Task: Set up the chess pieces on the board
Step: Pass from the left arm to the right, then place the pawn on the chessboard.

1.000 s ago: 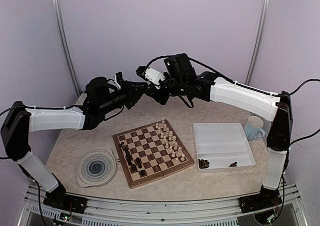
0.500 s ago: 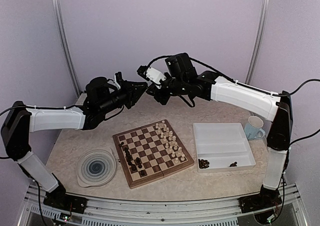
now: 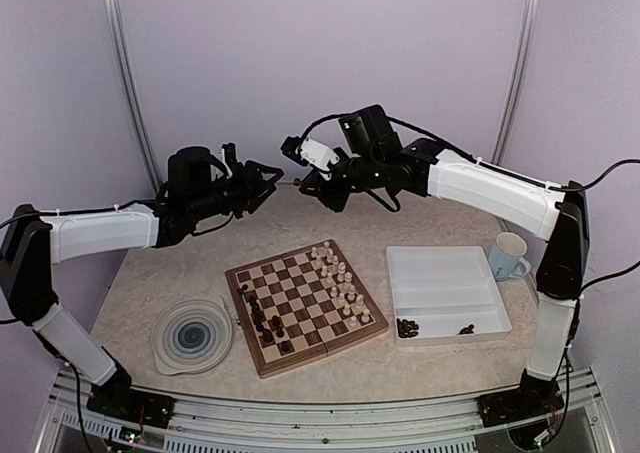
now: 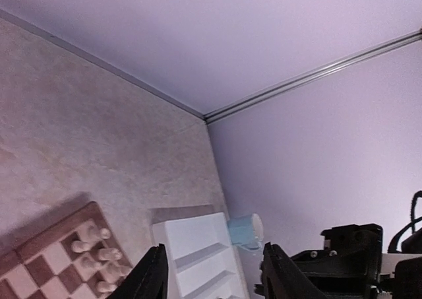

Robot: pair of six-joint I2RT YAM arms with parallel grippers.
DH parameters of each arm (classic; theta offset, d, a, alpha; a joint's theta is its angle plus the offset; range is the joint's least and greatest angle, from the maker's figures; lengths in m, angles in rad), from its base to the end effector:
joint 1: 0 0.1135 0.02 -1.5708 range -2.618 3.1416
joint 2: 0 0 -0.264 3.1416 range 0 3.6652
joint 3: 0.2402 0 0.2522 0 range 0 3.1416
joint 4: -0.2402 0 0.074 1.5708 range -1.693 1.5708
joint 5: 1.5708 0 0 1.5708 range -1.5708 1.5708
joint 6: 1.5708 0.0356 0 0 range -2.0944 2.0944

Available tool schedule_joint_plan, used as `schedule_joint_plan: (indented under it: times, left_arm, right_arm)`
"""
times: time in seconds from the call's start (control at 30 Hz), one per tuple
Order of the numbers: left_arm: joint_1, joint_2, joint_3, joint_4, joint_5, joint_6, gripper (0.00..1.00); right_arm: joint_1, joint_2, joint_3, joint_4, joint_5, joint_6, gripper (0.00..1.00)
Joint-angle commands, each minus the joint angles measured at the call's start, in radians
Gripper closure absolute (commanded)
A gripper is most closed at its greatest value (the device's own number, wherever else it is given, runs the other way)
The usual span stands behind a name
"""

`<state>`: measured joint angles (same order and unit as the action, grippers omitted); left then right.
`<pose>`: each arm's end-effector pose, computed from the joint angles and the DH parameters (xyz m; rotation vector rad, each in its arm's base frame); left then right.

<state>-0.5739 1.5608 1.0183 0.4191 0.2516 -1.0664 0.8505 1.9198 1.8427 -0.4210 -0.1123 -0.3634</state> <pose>0.3024 -0.2060 0.2891 -0.2571 1.8934 -1.3909 0.2973 0.3448 0.3503 -1.2498 1.6774 0.4137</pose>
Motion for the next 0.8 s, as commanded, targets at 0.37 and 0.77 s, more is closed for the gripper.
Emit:
schedule_joint_plan:
  times: [0.37, 0.77]
  left_arm:
    - [0.448, -0.162, 0.016, -0.485, 0.010, 0.518, 0.45]
    - [0.524, -0.186, -0.035, -0.440, 0.144, 0.519, 0.45]
  right_arm:
    - [0.150, 0.236, 0.221, -0.616, 0.087, -0.504, 0.97]
    - [0.249, 0.430, 0.303, -0.859, 0.314, -0.622, 0.97]
